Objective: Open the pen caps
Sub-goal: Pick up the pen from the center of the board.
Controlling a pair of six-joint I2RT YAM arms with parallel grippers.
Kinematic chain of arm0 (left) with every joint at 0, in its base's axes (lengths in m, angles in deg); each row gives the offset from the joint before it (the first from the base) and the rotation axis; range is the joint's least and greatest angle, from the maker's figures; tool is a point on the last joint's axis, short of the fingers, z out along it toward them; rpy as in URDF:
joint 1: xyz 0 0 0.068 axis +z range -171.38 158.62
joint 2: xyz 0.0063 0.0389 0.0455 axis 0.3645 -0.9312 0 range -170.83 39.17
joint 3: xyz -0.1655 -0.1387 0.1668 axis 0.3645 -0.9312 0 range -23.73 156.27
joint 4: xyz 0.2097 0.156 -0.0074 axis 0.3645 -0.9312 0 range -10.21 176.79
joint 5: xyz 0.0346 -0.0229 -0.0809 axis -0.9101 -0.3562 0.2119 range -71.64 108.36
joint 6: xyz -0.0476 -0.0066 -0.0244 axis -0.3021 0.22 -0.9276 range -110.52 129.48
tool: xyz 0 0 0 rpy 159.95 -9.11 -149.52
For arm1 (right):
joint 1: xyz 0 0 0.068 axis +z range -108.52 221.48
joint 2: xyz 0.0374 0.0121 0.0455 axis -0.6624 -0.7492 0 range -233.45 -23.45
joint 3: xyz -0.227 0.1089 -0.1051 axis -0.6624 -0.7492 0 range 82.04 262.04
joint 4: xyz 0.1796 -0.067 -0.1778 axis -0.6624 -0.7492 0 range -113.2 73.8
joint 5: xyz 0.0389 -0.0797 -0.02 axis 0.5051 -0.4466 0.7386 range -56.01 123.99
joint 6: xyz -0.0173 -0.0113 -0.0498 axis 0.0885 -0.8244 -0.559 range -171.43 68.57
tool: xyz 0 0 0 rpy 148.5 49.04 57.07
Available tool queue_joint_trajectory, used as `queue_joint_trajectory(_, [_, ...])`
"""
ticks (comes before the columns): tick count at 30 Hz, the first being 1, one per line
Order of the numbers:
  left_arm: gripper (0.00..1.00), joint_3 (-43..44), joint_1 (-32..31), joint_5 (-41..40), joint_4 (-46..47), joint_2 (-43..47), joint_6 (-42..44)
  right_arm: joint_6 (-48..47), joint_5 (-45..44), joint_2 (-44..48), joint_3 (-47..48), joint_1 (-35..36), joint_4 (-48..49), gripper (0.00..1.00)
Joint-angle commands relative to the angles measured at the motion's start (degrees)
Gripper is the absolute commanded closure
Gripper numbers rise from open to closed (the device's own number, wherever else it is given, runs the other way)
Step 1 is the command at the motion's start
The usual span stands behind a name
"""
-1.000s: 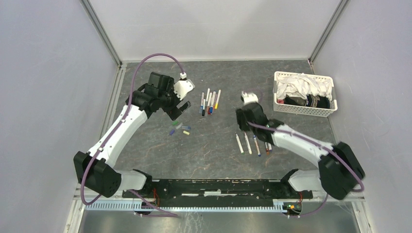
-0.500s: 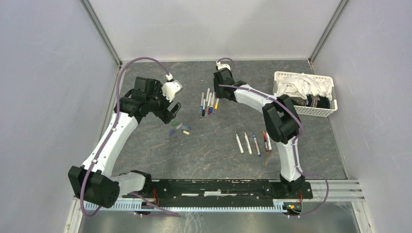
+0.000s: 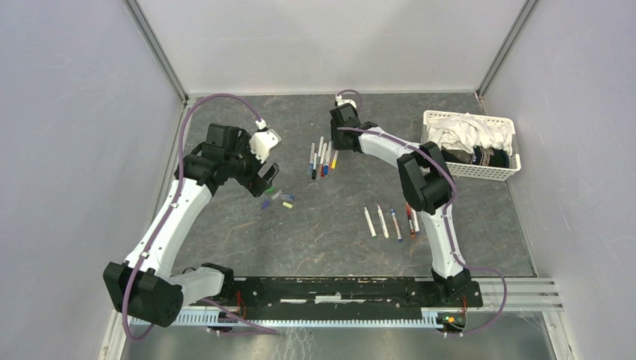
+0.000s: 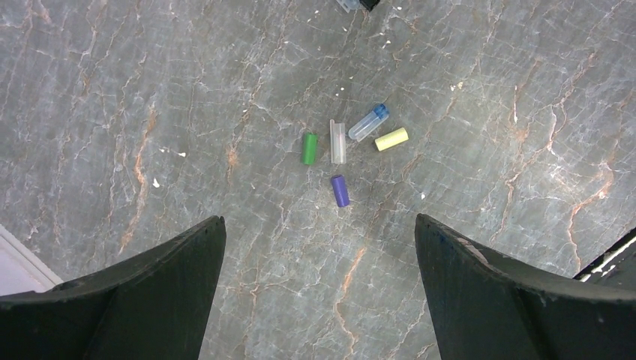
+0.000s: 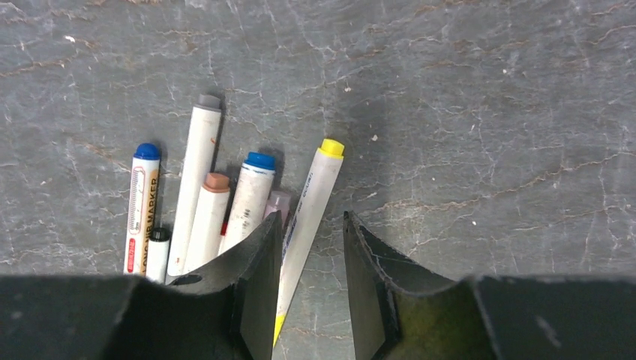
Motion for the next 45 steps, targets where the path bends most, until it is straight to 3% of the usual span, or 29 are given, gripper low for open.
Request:
queue_joint_trajectory(1, [0.0, -0.2, 0.1, 1.5, -0.2, 2.3, -0.8, 0.6, -0.4, -1.8, 2.1, -0.2, -2.7, 0.61])
queue_joint_trajectory(12, [0.0, 0.1, 0.1, 1.6, -0.6, 2.2, -1.5, -1.5, -6.4, 4.5, -8.6, -0.4, -2.2, 0.77])
queue_joint_trajectory(20, [0.0, -0.1, 0.1, 3.2, -0.9, 3.6, -2.7, 1.4, -4.7, 13.2, -17.5, -0.4, 2.7, 1.0])
queue_joint_trajectory(29, [0.0, 0.8, 0.2, 6.9, 2.6, 6.1, -7.8, 8.9, 4.9, 29.4, -27.7, 0.6, 12.6, 1.0])
queue_joint_trajectory(34, [0.0, -2.2, 0.2, 12.7, 8.5, 8.7, -11.3, 11.0, 7.7, 39.6, -34.9, 5.0, 17.1, 1.0])
queue_joint_trajectory(38, [0.0, -1.7, 0.2, 17.8, 8.7, 5.5, -12.8, 12.9, 7.5, 47.4, -42.7, 11.4, 25.2, 1.0])
queue_joint_trajectory(45, [0.0, -3.9, 0.1, 32.3, 10.8, 3.9, -16.6, 14.4, 1.6, 53.1, -48.0, 19.6, 33.9, 1.0])
